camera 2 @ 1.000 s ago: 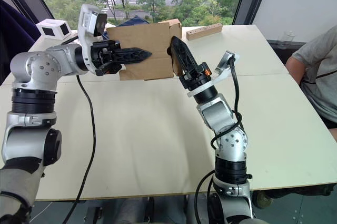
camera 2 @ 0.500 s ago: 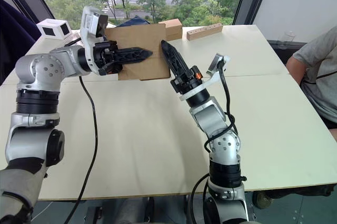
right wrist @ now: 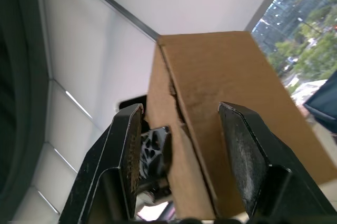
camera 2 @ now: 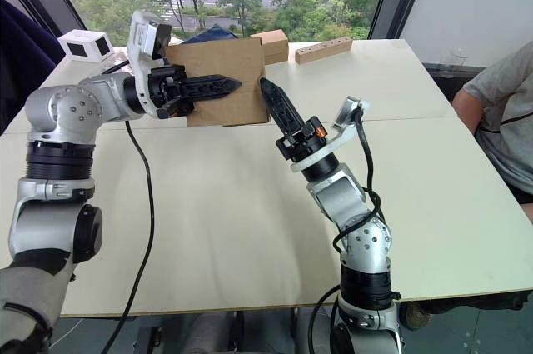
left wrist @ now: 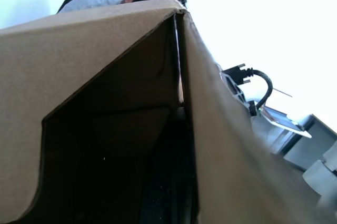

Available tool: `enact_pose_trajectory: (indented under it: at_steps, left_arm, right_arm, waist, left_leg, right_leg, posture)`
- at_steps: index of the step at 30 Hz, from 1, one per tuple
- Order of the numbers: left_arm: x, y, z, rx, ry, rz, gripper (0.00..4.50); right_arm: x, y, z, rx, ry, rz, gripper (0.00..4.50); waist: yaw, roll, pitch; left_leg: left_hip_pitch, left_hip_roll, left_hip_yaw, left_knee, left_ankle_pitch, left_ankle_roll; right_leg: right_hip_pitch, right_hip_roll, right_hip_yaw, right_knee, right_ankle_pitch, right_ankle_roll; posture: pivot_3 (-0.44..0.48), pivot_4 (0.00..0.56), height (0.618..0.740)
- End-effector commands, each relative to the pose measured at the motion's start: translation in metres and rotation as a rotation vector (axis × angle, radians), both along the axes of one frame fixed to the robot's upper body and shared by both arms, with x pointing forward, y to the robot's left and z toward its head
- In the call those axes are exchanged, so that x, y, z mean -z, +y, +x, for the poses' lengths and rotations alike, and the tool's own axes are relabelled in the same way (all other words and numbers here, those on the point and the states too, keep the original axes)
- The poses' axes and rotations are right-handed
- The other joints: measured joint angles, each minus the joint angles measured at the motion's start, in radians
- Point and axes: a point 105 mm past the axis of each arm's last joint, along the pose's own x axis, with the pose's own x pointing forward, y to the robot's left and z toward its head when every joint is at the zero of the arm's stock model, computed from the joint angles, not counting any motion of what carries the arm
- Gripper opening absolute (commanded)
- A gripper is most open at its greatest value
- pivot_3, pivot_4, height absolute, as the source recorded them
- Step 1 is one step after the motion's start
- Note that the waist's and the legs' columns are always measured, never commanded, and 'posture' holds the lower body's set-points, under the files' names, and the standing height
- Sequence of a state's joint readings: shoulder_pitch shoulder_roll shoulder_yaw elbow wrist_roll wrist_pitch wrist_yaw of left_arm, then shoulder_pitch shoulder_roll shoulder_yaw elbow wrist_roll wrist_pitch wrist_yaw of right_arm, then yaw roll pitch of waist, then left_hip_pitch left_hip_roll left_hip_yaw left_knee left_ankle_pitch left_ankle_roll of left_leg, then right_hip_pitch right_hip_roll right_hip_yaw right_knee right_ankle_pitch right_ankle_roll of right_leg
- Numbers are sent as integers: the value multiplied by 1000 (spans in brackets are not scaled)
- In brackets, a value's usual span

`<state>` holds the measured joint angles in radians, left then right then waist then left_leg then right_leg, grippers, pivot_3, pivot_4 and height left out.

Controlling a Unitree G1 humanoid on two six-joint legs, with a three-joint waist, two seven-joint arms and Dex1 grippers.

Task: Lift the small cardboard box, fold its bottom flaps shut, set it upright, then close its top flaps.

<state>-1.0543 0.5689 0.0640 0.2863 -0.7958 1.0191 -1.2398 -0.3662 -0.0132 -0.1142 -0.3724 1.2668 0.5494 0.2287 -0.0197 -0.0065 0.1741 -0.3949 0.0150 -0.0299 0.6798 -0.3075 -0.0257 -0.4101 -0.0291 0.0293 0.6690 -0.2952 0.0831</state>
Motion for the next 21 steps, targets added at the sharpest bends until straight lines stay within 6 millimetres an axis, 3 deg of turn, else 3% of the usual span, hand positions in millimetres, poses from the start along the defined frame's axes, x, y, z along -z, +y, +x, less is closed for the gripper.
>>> enact_pose_trajectory:
  at_steps: [1, 3, 9, 13, 21]
  left_arm:
    - [-13, 0, -12, 47, -64, 6, 0]
    - [-12, 0, -13, 54, -67, 12, 0]
    - [-12, -1, -13, 61, -72, 20, 0]
    - [-8, -4, -11, 67, -78, 38, 0]
    - [-2, -9, -9, 77, -72, 59, 0]
  right_arm:
    - [-14, -15, -6, 57, -61, 1, 797]
    - [-14, -19, -5, 69, -62, -4, 16]
    - [-18, -22, -6, 80, -77, -30, 16]
    - [-18, -4, -18, 5, -127, -162, 16]
    - [-14, 18, -28, -89, -164, -255, 16]
  waist:
    - [0, 0, 0]
    - [0, 0, 0]
    - [0, 0, 0]
    - [0, 0, 0]
    - [1, 0, 0]
  left_leg:
    - [0, 0, 0, 0, 0, 0]
    - [0, 0, 0, 0, 0, 0]
    - [0, 0, 0, 0, 0, 0]
    - [0, 0, 0, 0, 0, 0]
    - [0, 0, 0, 0, 0, 0]
  right_leg:
    - [0, 0, 0, 0, 0, 0]
    - [0, 0, 0, 0, 0, 0]
    - [0, 0, 0, 0, 0, 0]
    - [0, 0, 0, 0, 0, 0]
    - [0, 0, 0, 0, 0, 0]
  posture:
    - [0, 150, 740]
    - [0, 150, 740]
    - [0, 150, 740]
    - [0, 150, 740]
    - [0, 150, 740]
